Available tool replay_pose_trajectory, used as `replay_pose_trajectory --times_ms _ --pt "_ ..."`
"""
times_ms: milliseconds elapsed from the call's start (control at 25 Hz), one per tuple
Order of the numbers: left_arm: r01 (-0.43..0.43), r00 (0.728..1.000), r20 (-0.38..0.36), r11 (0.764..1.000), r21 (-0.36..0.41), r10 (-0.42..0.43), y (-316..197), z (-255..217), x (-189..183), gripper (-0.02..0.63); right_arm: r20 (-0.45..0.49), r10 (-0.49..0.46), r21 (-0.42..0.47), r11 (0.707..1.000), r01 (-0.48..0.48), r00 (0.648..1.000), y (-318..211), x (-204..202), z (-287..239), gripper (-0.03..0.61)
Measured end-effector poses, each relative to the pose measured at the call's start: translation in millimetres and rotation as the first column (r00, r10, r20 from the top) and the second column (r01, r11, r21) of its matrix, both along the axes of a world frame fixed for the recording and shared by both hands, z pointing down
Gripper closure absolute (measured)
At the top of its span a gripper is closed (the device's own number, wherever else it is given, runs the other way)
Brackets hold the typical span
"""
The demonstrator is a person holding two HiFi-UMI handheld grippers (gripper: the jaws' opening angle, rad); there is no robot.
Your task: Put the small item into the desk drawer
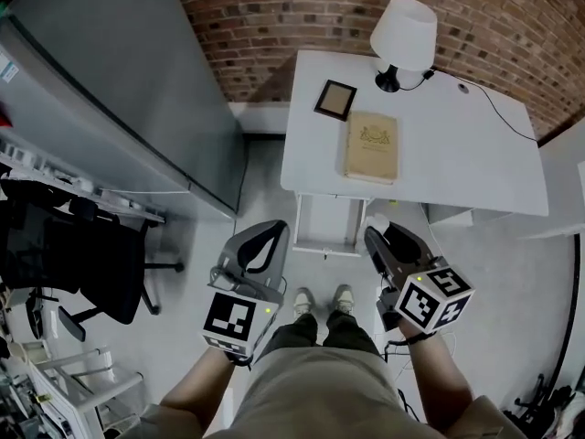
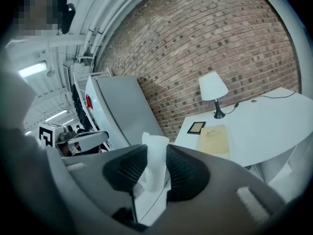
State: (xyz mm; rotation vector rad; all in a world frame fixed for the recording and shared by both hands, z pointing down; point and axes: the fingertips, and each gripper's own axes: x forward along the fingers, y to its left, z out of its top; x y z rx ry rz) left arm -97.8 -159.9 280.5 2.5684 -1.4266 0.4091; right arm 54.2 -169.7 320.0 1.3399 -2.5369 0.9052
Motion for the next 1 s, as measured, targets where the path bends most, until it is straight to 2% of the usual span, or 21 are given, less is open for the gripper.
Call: replay_pose_trajectory --times_ms 200,440,600,840,1000 --pt "0.007 0.999 0.034 0.999 -0.038 -0.006 -22 42 2 0.611 -0.079 -0.058 -0.063 0.997 0.053 0.995 -27 -7 56 0.453" --pt "0.044 0.998 0.043 0.995 -0.09 -0.04 -44 101 4 0.611 -0.188 -0.11 -0.112 0.99 0.09 0.976 -51 -18 133 0.453" --pt "0.065 0.997 0.052 0.988 -0.137 -0.058 -53 146 2 0.611 -0.217 -0.14 -0.161 0.981 0.106 0.966 -61 -23 187 0.453" --pt "0.064 0.997 0.059 0.972 -0.225 -0.052 -61 227 7 0.611 -0.253 -0.19 -0.241 0.962 0.128 0.949 -68 -24 276 0.453" --pt "0.052 0.997 0.065 0.951 -0.306 -0.033 -65 291 13 0.611 -0.27 -0.197 -0.28 0.953 0.119 0.943 -74 -23 335 0.452"
